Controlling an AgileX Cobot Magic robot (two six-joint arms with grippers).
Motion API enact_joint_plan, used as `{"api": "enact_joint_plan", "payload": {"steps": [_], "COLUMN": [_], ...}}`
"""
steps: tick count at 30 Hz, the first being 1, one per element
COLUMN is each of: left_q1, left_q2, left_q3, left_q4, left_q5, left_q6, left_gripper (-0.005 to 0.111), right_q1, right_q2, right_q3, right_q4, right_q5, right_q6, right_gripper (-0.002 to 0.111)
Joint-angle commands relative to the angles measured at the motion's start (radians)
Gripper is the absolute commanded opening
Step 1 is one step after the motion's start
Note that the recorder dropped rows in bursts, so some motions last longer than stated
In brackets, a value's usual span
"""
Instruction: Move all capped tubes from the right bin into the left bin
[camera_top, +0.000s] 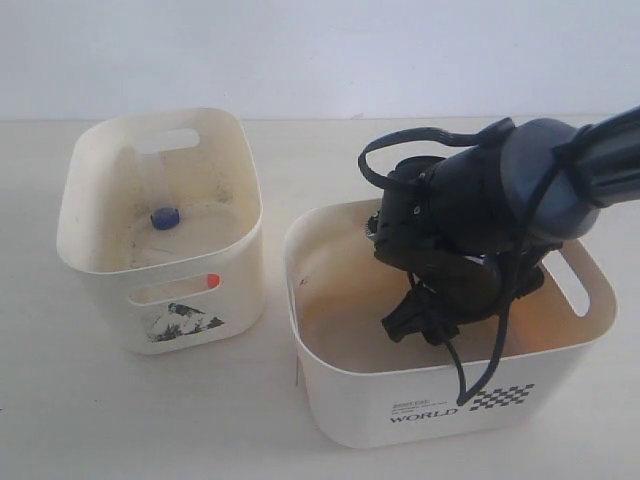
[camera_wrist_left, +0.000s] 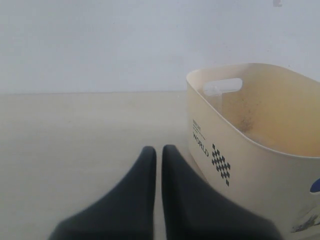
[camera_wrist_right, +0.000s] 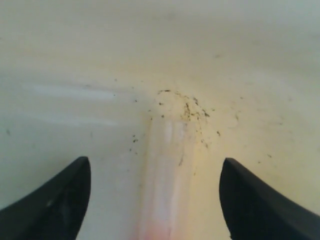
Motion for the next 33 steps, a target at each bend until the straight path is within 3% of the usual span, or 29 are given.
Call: {"api": "enact_joint_plan", "payload": {"steps": [1, 25, 31, 33], "left_q1": [0.0, 0.0, 0.0, 0.0], "left_q2": [0.0, 0.0, 0.0, 0.0], "left_q3": [-0.004, -0.004, -0.004, -0.004], "left_q4": [-0.006, -0.006, -0.006, -0.006], "left_q5": [-0.006, -0.006, -0.006, -0.006], "left_q6": [-0.01, -0.01, -0.01, -0.01], "left_gripper": [0.004, 0.004, 0.004, 0.004], "right_q1": [-0.003, -0.003, -0.003, -0.003], "right_q2": [-0.002, 0.087, 0.087, 0.087], "right_q3": [-0.003, 0.001, 0.001, 0.001], "right_q4": [-0.005, -0.026, -0.052, -0.071], "right_q5": [-0.01, -0.01, 0.01, 0.015], "right_q6": [0.018, 0.04, 0.078, 0.078], "right_gripper": [0.067, 0.067, 0.034, 0.011]}}
